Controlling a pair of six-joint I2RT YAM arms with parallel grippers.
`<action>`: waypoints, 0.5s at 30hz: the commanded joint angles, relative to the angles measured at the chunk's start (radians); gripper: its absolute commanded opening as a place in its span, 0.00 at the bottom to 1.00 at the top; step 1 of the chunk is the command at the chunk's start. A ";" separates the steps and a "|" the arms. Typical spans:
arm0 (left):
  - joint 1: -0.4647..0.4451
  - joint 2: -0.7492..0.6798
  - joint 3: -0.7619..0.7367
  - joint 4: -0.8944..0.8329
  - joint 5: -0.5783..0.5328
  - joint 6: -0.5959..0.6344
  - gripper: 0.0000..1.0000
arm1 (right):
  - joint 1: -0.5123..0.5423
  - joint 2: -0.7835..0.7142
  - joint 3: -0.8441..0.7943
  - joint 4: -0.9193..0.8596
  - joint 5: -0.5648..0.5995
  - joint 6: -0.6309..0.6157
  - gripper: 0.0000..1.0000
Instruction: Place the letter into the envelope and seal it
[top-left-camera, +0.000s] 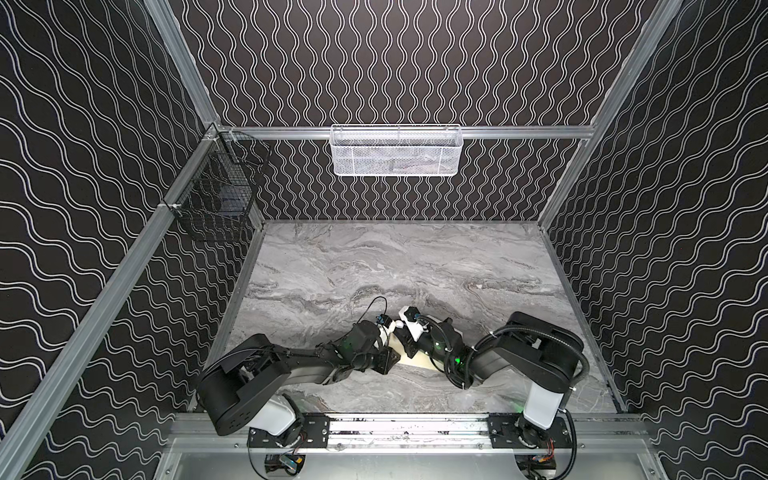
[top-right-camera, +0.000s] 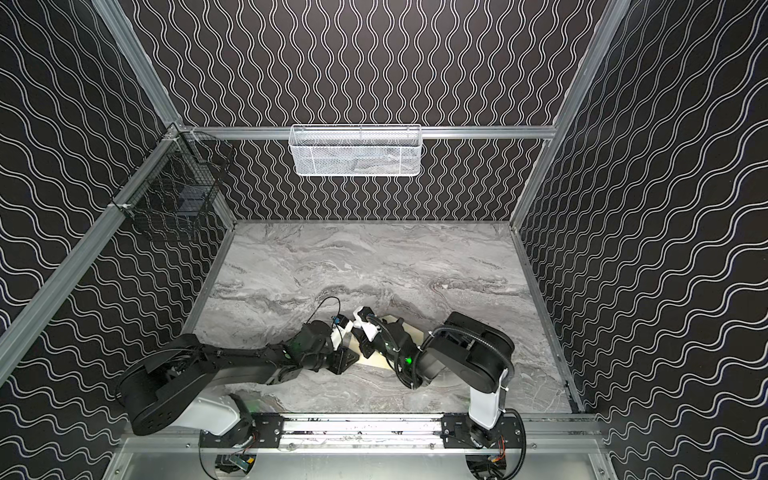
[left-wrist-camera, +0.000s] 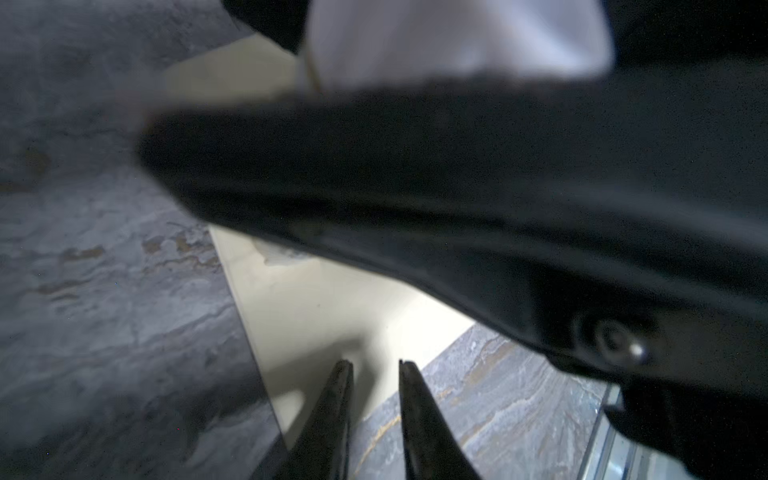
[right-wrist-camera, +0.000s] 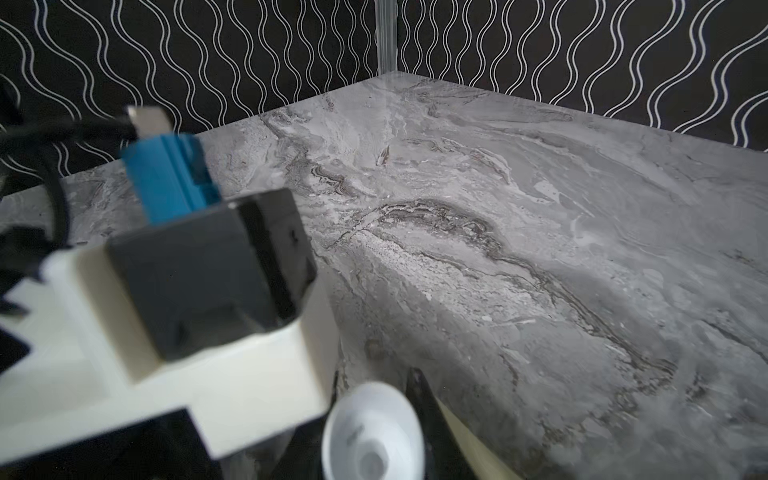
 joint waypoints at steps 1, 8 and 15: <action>0.001 0.013 -0.006 -0.152 0.013 -0.004 0.25 | -0.004 0.024 -0.003 0.049 0.020 -0.003 0.00; 0.001 0.023 -0.005 -0.152 0.013 -0.004 0.24 | -0.053 0.001 -0.033 0.015 0.049 -0.054 0.00; 0.001 0.014 -0.010 -0.154 0.022 -0.010 0.20 | -0.066 -0.059 0.004 -0.066 -0.003 -0.050 0.00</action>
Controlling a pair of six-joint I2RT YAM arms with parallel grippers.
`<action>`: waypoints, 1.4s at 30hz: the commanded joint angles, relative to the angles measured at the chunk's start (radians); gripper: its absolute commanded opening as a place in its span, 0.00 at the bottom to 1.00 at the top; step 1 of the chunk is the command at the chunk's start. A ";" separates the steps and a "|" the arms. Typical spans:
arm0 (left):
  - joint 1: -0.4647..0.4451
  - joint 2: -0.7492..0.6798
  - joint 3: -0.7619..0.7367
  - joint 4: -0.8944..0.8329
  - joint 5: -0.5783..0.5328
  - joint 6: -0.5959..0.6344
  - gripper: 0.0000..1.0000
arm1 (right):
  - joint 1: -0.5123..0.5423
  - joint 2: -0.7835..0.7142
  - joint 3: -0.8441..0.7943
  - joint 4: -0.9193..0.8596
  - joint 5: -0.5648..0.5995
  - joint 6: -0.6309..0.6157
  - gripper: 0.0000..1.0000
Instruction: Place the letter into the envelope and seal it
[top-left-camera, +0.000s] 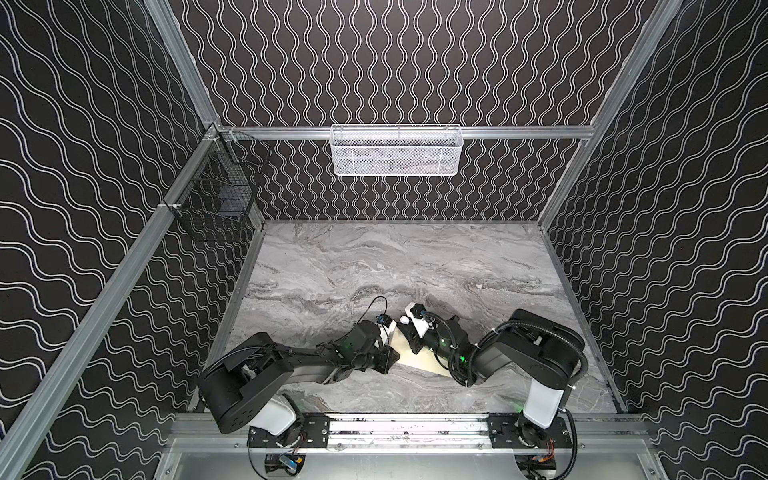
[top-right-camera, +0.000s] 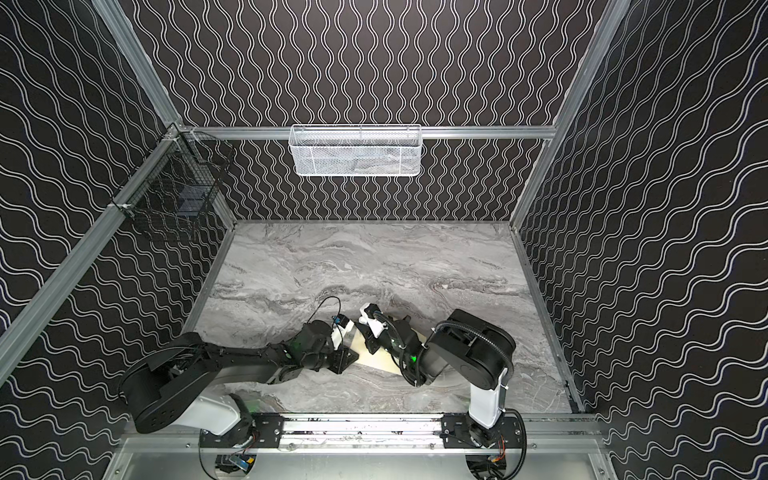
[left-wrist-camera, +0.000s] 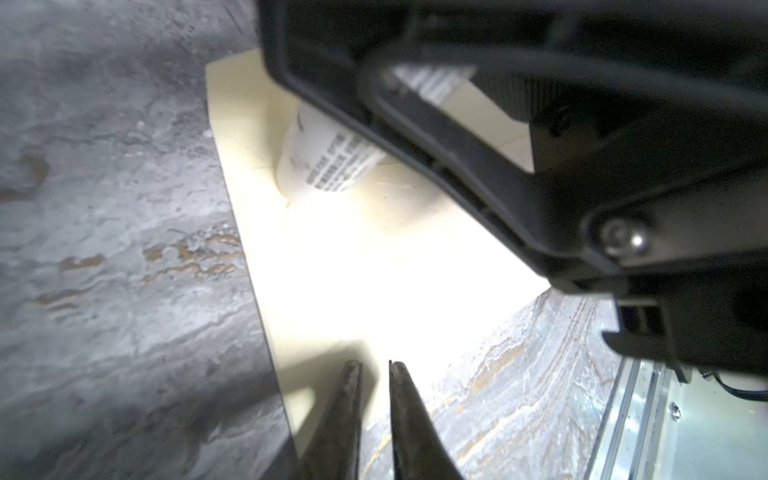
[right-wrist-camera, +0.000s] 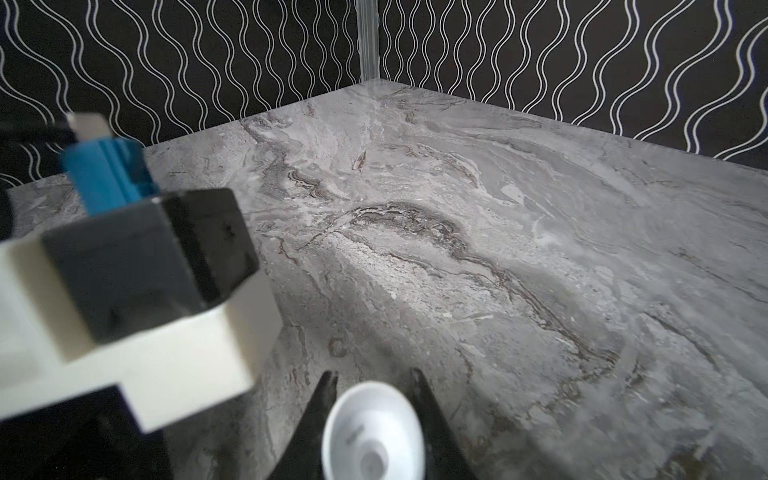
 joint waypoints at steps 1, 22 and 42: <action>-0.001 0.000 -0.010 -0.167 0.016 -0.010 0.20 | 0.003 -0.033 0.023 -0.046 -0.001 -0.004 0.00; -0.001 0.021 -0.003 -0.165 0.023 -0.008 0.20 | -0.007 0.038 0.027 0.010 0.027 -0.040 0.00; 0.050 0.052 -0.002 -0.165 0.030 -0.024 0.18 | 0.101 -0.168 -0.098 -0.118 0.126 0.003 0.00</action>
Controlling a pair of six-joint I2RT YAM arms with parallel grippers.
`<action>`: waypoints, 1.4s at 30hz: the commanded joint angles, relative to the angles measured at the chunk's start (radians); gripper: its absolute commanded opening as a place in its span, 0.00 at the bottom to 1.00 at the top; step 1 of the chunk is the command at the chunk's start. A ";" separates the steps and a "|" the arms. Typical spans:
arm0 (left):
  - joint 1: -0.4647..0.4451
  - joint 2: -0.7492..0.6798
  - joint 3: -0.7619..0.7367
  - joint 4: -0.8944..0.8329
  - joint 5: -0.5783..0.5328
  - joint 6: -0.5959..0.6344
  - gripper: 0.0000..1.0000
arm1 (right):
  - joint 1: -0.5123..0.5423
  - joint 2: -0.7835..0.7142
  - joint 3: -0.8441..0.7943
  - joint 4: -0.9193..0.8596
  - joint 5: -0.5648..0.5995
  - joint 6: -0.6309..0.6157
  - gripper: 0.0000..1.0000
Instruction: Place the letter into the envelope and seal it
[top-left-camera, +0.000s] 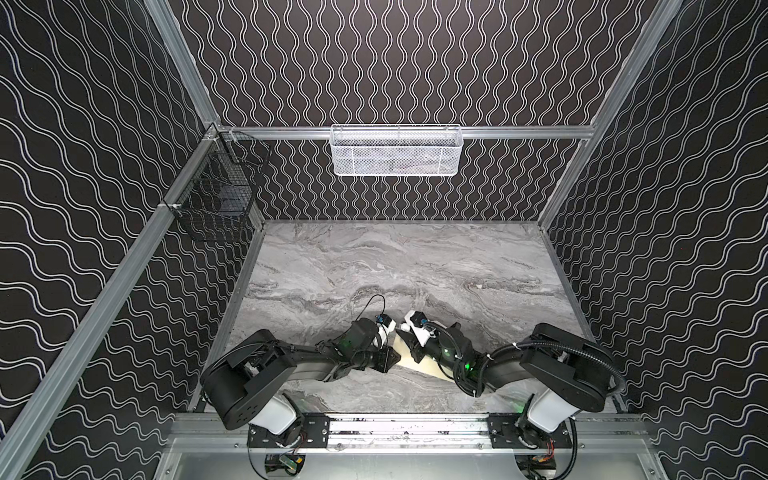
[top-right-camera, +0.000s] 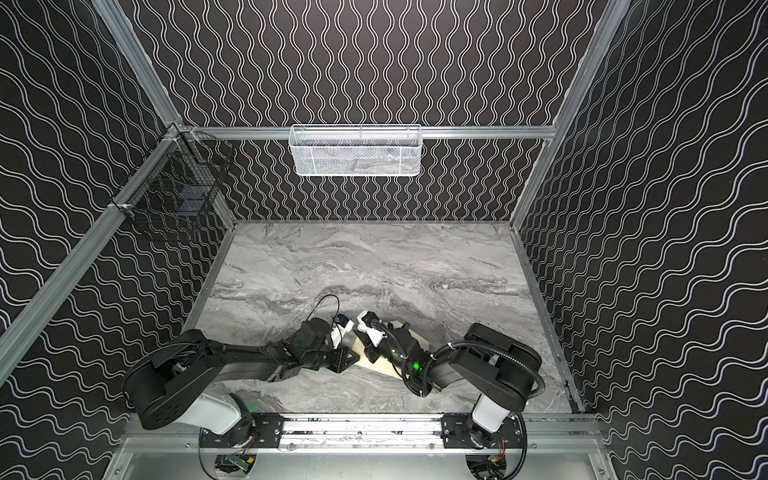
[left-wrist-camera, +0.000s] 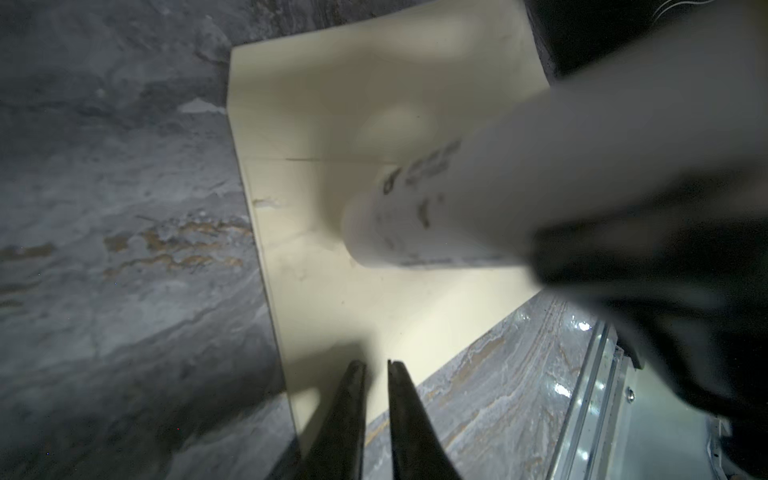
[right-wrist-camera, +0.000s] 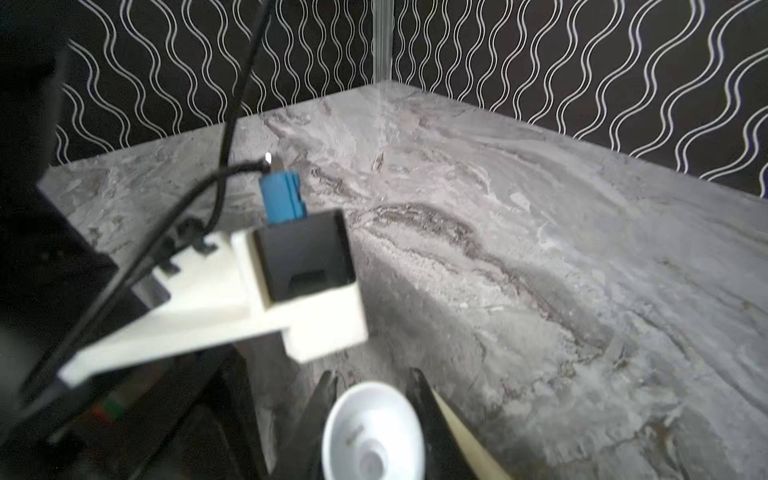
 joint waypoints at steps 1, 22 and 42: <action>0.009 0.021 -0.009 -0.178 -0.054 0.001 0.18 | 0.003 -0.003 -0.023 -0.007 0.040 0.019 0.00; 0.011 -0.010 -0.009 -0.184 -0.041 0.000 0.18 | -0.034 0.174 0.107 0.055 -0.067 -0.054 0.00; 0.018 -0.038 0.094 -0.219 -0.141 0.098 0.27 | -0.071 0.195 0.057 0.227 -0.236 -0.056 0.00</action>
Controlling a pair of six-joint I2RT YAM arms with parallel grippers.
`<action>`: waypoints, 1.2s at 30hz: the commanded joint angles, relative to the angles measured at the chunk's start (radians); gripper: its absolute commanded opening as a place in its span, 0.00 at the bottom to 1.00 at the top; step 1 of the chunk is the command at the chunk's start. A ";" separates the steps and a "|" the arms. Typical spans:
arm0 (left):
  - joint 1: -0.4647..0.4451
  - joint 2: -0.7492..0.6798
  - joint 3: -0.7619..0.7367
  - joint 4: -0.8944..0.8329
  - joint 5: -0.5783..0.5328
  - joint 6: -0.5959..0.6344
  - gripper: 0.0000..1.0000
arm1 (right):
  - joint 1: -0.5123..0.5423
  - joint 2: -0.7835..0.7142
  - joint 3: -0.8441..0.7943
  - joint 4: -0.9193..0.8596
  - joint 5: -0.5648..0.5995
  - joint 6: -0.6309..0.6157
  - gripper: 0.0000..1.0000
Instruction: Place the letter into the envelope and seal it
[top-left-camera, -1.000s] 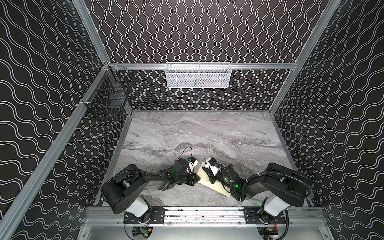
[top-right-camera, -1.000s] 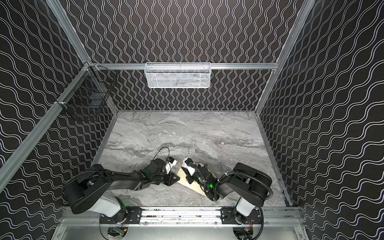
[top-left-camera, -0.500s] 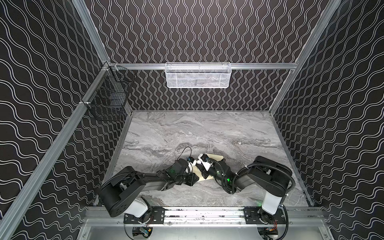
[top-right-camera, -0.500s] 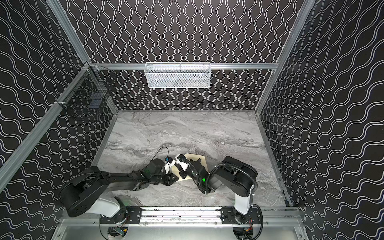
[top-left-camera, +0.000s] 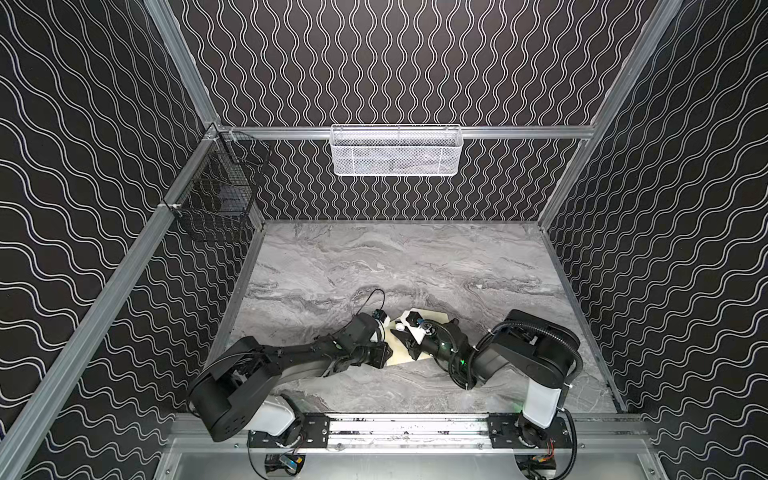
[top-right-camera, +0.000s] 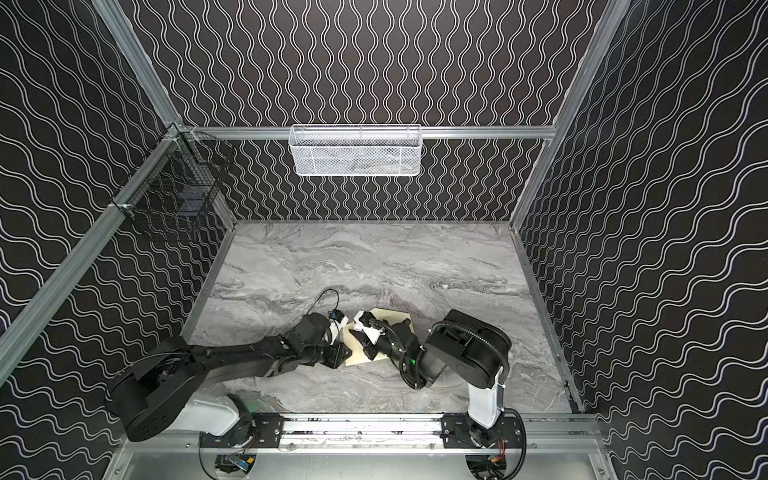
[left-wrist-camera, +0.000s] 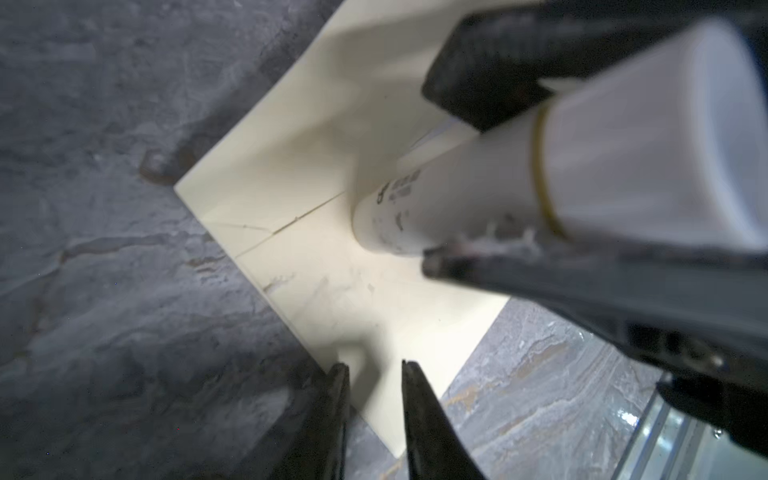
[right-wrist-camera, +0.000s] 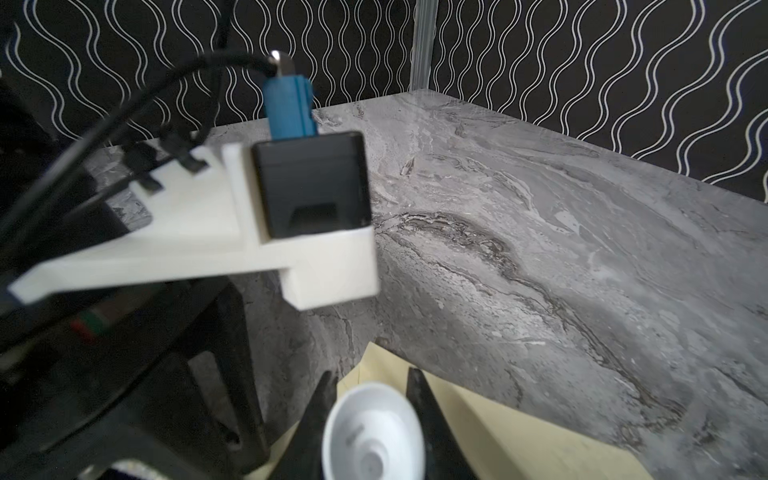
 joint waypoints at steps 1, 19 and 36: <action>0.004 0.033 0.011 0.014 -0.005 0.021 0.27 | 0.002 -0.012 -0.001 0.011 -0.036 0.009 0.00; 0.007 -0.037 0.058 -0.034 0.005 0.088 0.27 | -0.029 -0.182 -0.019 -0.061 -0.001 0.038 0.00; -0.047 0.165 0.182 0.016 0.032 0.115 0.26 | -0.068 -0.177 -0.079 -0.056 0.066 0.050 0.00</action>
